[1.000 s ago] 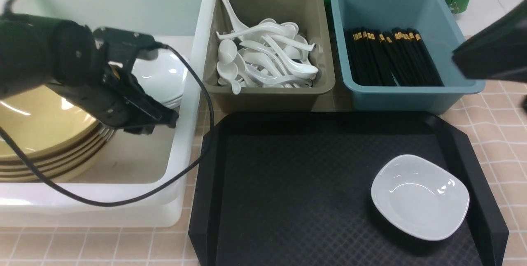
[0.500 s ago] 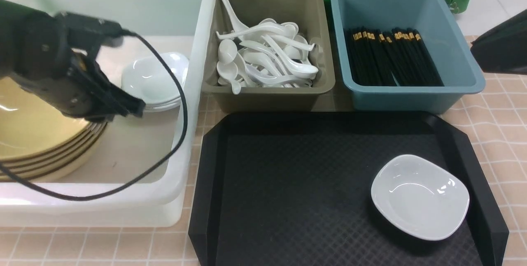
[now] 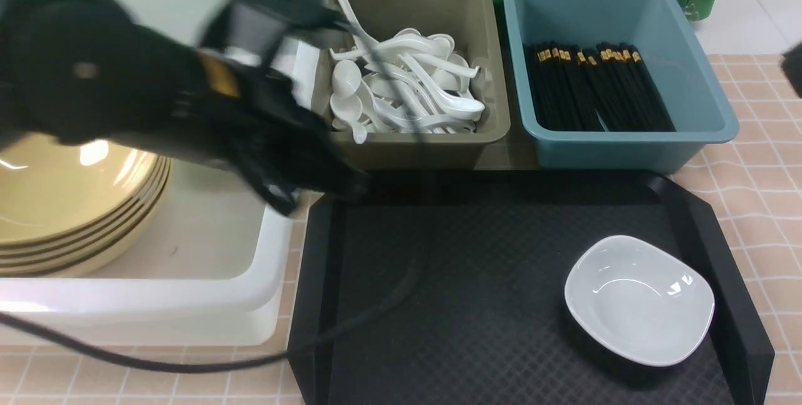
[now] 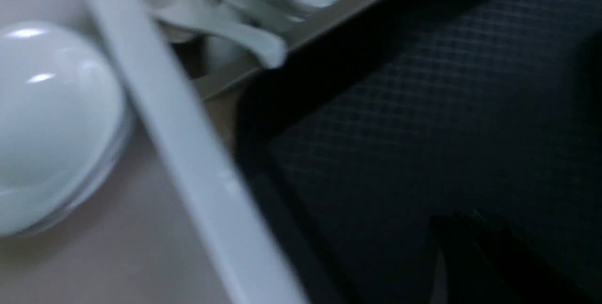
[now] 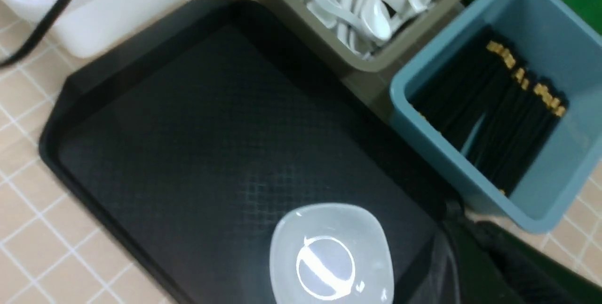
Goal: On brown table put chopsticks spoon bowls plates into blue grey white boxes.
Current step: 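Grasp the small white bowl on the black tray by its rim with the left gripper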
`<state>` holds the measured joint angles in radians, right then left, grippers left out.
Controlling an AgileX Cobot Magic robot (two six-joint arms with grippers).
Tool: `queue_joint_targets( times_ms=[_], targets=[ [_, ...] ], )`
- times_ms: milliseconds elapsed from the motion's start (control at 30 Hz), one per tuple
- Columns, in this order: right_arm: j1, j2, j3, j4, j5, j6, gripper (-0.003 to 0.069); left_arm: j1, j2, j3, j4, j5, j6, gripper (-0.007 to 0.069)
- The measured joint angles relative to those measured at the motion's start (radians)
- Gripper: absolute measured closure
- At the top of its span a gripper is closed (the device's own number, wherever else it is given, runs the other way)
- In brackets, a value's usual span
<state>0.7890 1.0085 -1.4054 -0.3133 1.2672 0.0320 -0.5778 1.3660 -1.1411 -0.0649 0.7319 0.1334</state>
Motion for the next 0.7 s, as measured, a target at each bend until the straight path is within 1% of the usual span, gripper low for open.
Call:
queue_joint_targets(
  times_ms=[33, 133, 233, 300, 400, 467, 567, 600, 633, 700],
  targets=[
    [0.0, -0.032, 0.042, -0.016, 0.0, 0.028, 0.061, -0.061, 0.056, -0.048, -0.018, 0.02, 0.001, 0.0636],
    [0.0, -0.102, 0.123, -0.039, 0.001, 0.081, 0.061, -0.13, 0.169, -0.143, -0.048, 0.056, 0.001, 0.0636],
    [0.0, -0.153, 0.169, -0.047, 0.002, 0.112, 0.061, -0.169, 0.268, -0.226, -0.081, 0.078, 0.002, 0.0636],
    [0.0, -0.213, 0.213, -0.047, 0.002, 0.133, 0.061, -0.204, 0.381, -0.324, -0.121, 0.109, 0.006, 0.0634],
    [0.0, -0.273, 0.248, -0.047, 0.003, 0.154, 0.0608, -0.241, 0.502, -0.431, -0.13, 0.158, 0.01, 0.0629],
    [0.0, -0.301, 0.257, -0.047, 0.003, 0.173, 0.0607, -0.265, 0.589, -0.505, -0.124, 0.193, 0.013, 0.0604],
    [0.0, -0.325, 0.262, -0.047, 0.004, 0.182, 0.0607, -0.283, 0.699, -0.605, -0.12, 0.235, 0.013, 0.0524],
    [0.0, -0.326, 0.262, -0.047, 0.004, 0.182, 0.0607, -0.285, 0.705, -0.611, -0.121, 0.235, 0.013, 0.0518],
    [0.0, -0.329, 0.262, -0.047, 0.004, 0.182, 0.0606, -0.286, 0.73, -0.635, -0.122, 0.243, 0.012, 0.0482],
    [0.0, -0.332, 0.262, -0.047, 0.004, 0.183, 0.0604, -0.287, 0.774, -0.676, -0.125, 0.246, 0.009, 0.0379]
  ],
)
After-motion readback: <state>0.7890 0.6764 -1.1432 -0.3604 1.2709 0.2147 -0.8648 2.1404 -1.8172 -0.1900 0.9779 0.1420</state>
